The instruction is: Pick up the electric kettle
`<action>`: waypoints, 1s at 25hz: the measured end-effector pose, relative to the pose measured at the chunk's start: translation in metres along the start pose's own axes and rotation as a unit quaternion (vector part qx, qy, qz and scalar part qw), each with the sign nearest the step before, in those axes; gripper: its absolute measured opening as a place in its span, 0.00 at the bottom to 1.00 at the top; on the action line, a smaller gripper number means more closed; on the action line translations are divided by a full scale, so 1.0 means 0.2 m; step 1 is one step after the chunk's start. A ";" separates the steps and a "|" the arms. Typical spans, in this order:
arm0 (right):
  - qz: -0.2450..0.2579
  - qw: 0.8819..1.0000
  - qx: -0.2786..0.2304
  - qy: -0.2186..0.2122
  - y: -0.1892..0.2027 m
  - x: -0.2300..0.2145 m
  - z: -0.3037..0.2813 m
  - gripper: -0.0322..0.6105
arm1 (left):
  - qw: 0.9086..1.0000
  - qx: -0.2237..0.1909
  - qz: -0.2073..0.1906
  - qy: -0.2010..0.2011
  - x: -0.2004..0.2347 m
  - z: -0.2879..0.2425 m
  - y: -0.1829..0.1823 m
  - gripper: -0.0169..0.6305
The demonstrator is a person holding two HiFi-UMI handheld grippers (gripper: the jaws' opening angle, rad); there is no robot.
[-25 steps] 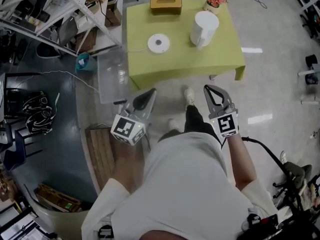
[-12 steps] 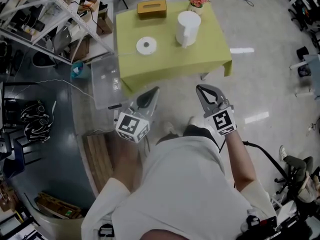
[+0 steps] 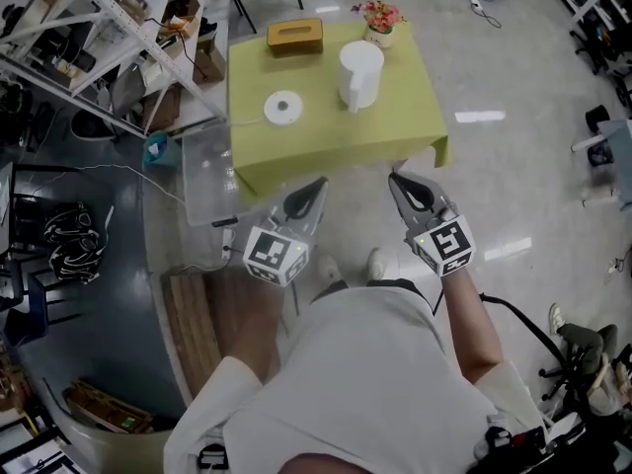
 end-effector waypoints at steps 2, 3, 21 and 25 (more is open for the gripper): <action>-0.009 1.000 -0.008 0.007 -0.02 -0.04 0.02 0.04 | 1.000 -0.006 -0.006 -0.002 -0.03 -0.03 -0.03 0.03; -0.010 1.000 -0.009 0.010 -0.03 -0.05 0.01 0.04 | 1.000 -0.010 -0.010 -0.003 -0.03 -0.04 -0.05 0.03; -0.022 0.999 -0.034 -0.009 -0.08 -0.06 0.05 0.05 | 0.999 -0.012 -0.030 0.001 -0.11 -0.10 -0.11 0.03; -0.025 0.999 -0.031 -0.009 -0.08 -0.06 0.04 0.05 | 1.000 -0.009 -0.026 0.001 -0.11 -0.10 -0.11 0.03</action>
Point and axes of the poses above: the fingertips, and each gripper's own axes: z backward along the fingers, x to its left, y out of its underside, the point moved 6 cm from there along z, backward along the fingers, and after that the axes turned 2 degrees about x, right-handed, at the moved point
